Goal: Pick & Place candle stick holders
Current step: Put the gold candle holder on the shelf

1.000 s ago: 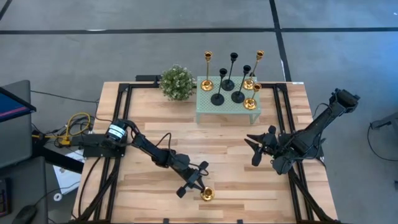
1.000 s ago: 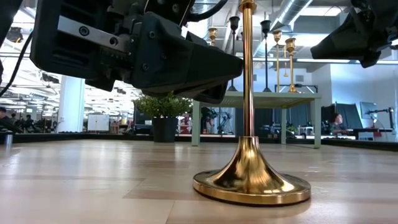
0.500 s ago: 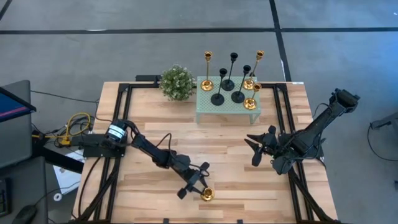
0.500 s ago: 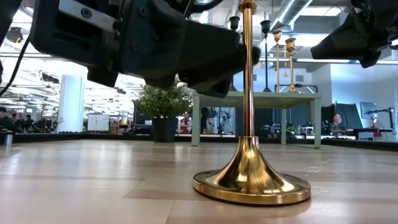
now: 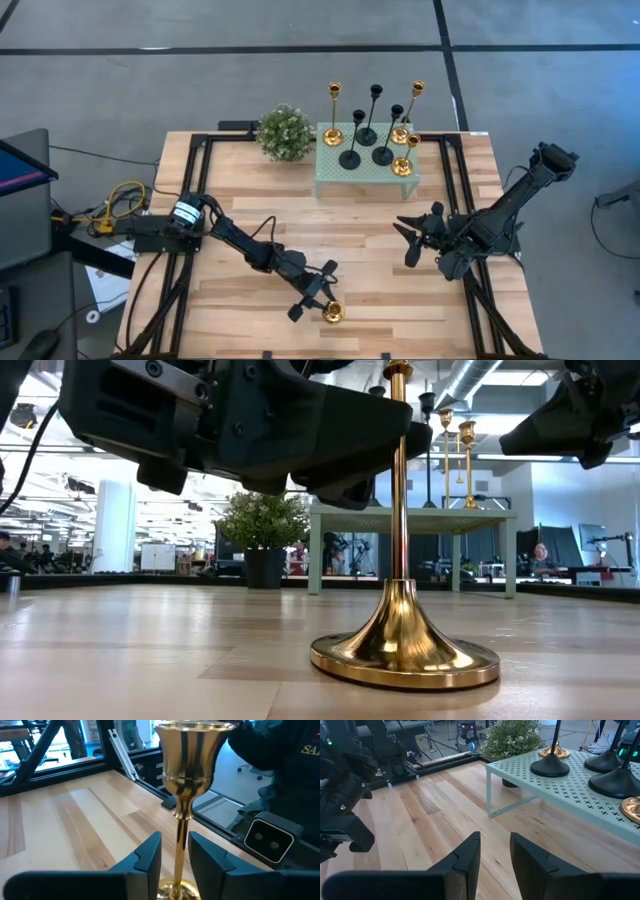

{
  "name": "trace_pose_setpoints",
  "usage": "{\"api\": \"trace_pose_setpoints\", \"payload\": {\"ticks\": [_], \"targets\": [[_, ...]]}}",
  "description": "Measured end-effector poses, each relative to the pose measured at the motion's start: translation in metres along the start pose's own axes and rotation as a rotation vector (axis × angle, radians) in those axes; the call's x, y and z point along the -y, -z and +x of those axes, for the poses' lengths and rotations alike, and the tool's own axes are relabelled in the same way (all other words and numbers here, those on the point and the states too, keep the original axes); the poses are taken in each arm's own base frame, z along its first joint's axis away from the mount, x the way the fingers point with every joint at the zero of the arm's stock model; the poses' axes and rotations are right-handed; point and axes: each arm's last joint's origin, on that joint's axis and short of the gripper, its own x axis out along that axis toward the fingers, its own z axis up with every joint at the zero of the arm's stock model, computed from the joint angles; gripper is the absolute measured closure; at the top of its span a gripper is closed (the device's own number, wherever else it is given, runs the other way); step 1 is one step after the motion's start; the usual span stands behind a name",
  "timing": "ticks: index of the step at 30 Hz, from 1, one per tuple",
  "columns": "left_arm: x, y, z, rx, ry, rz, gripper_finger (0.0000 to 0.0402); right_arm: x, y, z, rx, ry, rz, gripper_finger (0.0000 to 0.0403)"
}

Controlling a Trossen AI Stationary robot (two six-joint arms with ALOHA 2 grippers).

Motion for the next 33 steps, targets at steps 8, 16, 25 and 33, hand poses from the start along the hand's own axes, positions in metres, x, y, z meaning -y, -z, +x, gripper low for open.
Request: {"api": "trace_pose_setpoints", "payload": {"ticks": [8,16,25,33], "targets": [[0.005,-0.001,0.001,0.002,0.01,-0.005,0.0311,0.0,0.0,0.0,0.0,0.0,0.0,0.0305],[0.004,0.006,0.014,-0.006,0.005,-0.012,0.0311,0.0,0.0,0.0,0.0,0.0,0.001,0.0305],[-0.001,0.008,0.022,0.006,0.018,-0.025,0.0312,-0.001,0.001,-0.001,-0.002,-0.01,-0.002,0.0305],[0.0,0.01,0.022,-0.008,0.02,-0.034,0.0368,-0.001,0.0,-0.001,-0.003,-0.012,-0.014,0.0305]]}}
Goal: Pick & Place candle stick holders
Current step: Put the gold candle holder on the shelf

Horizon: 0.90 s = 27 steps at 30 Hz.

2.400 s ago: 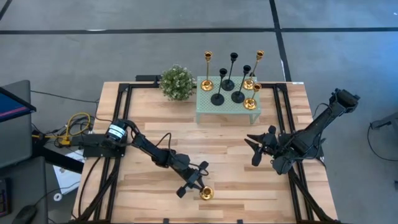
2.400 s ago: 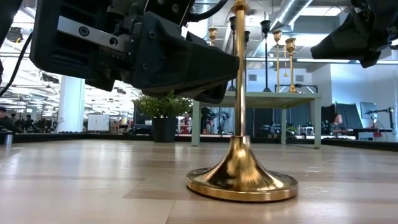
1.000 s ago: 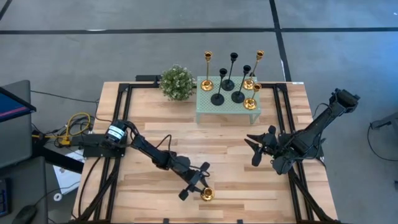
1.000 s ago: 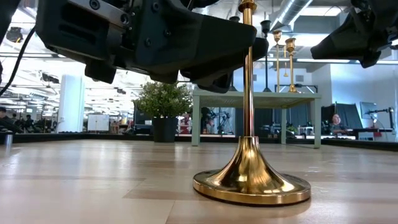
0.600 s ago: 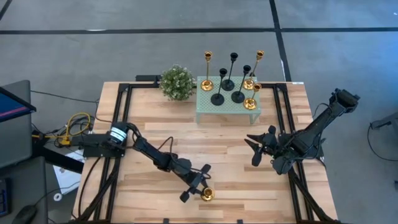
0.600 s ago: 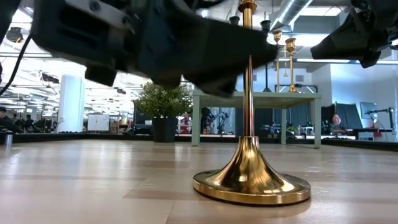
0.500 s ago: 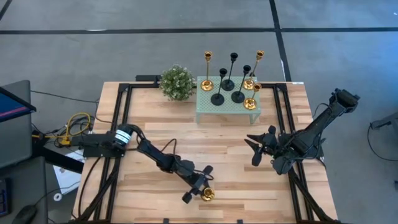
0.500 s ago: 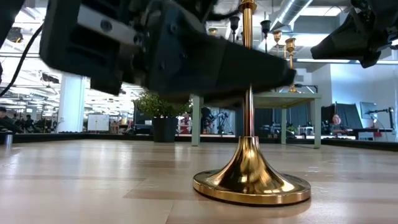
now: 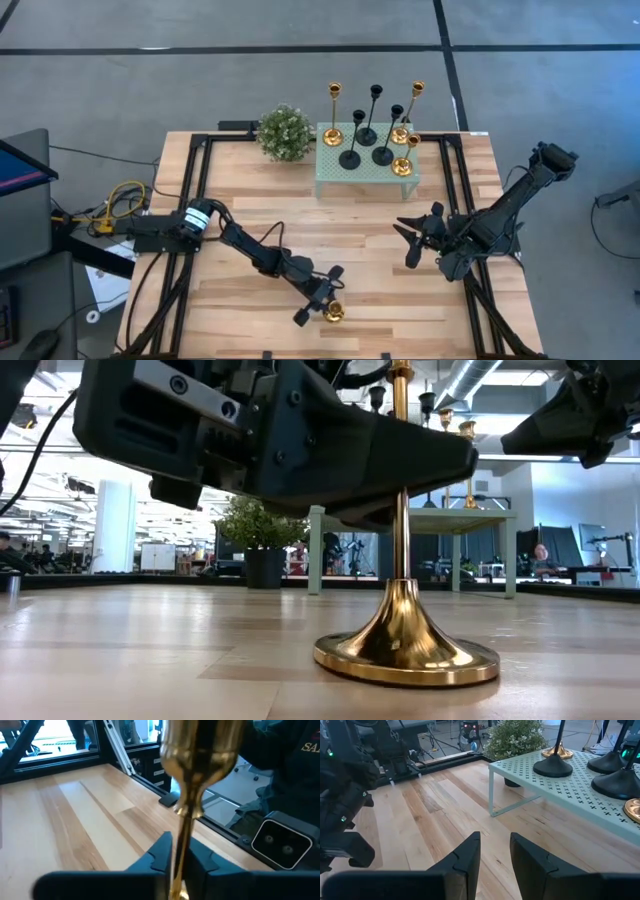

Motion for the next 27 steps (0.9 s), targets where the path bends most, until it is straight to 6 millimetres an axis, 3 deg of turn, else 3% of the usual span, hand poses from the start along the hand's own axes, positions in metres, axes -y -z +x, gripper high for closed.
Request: {"api": "trace_pose_setpoints", "payload": {"ticks": [2,8,13,18,27], "targets": [[0.0,0.0,0.0,0.002,-0.001,0.0,0.0388,0.0,0.0,0.0,0.0,0.0,0.0,0.0305],[-0.001,0.0,0.0,-0.002,-0.04,0.0,0.0385,0.0,0.0,0.0,0.0,0.0,-0.003,0.0305],[-0.01,-0.013,-0.01,-0.104,-0.105,-0.026,0.039,0.0,0.0,0.0,0.0,0.0,-0.003,0.0305],[-0.02,-0.048,-0.035,-0.198,-0.252,-0.029,0.039,0.0,0.0,0.0,0.0,0.0,-0.004,0.0305],[-0.053,-0.12,-0.099,-0.126,-0.475,0.048,0.039,0.0,0.0,0.0,0.0,0.0,-0.004,0.0305]]}}
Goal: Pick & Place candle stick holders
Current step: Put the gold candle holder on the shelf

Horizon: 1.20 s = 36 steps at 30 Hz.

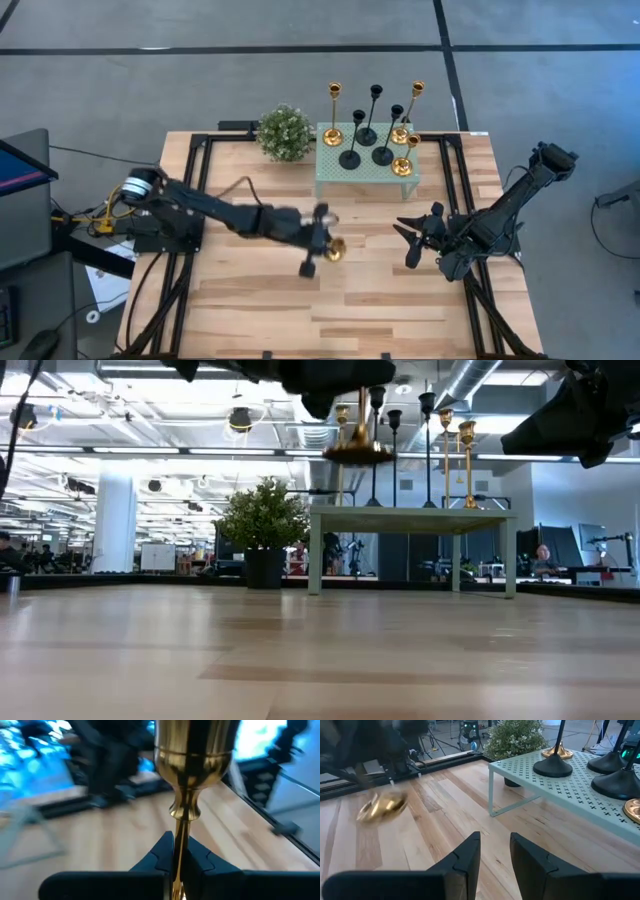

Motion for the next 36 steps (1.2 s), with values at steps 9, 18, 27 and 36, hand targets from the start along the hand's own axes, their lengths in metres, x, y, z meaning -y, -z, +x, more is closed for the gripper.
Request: {"api": "trace_pose_setpoints", "payload": {"ticks": [9,18,27,36], "targets": [[-0.085,-0.014,-0.036,0.05,-0.28,0.005,0.039,0.0,0.0,0.0,0.001,-0.001,0.004,0.0305],[-0.145,0.0,-0.056,0.054,-0.462,-0.098,0.039,0.0,0.0,0.0,0.0,-0.002,0.004,0.0305],[-0.155,0.008,-0.053,0.058,-0.478,-0.104,0.039,-0.002,0.002,-0.001,-0.059,-0.061,0.006,0.0305],[-0.171,0.024,-0.047,0.05,-0.521,-0.12,0.039,-0.002,0.0,-0.006,-0.058,-0.095,-0.034,0.0305]]}}
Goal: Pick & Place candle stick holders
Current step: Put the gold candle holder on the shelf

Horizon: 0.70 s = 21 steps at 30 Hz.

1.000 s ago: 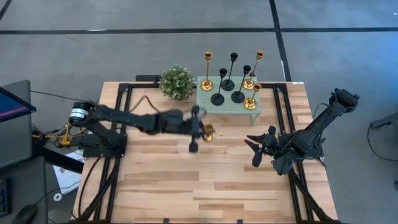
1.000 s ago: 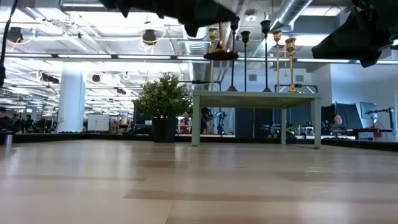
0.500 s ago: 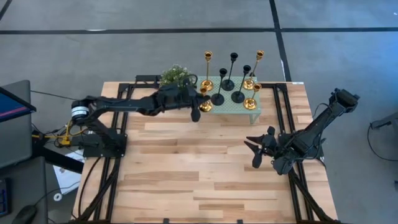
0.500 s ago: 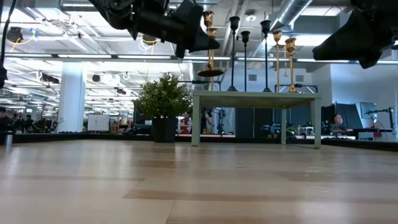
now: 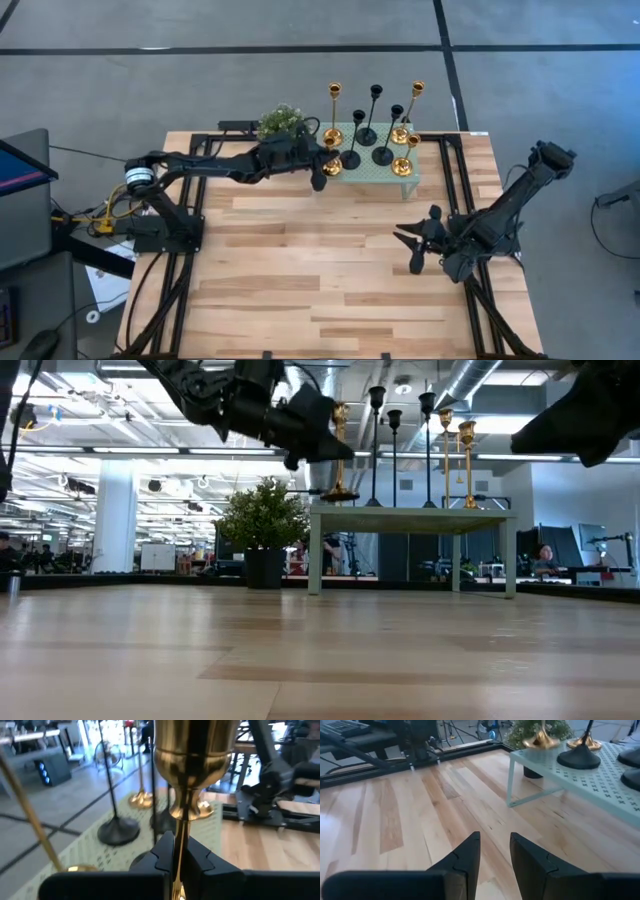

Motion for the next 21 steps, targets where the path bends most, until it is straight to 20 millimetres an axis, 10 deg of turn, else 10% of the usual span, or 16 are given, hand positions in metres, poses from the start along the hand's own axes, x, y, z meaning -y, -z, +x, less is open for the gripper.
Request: {"api": "trace_pose_setpoints", "payload": {"ticks": [21], "targets": [[-0.015,0.02,0.014,-0.013,-0.014,-0.075,0.039,0.008,-0.005,-0.005,-0.002,-0.005,-0.022,0.0305]]}}
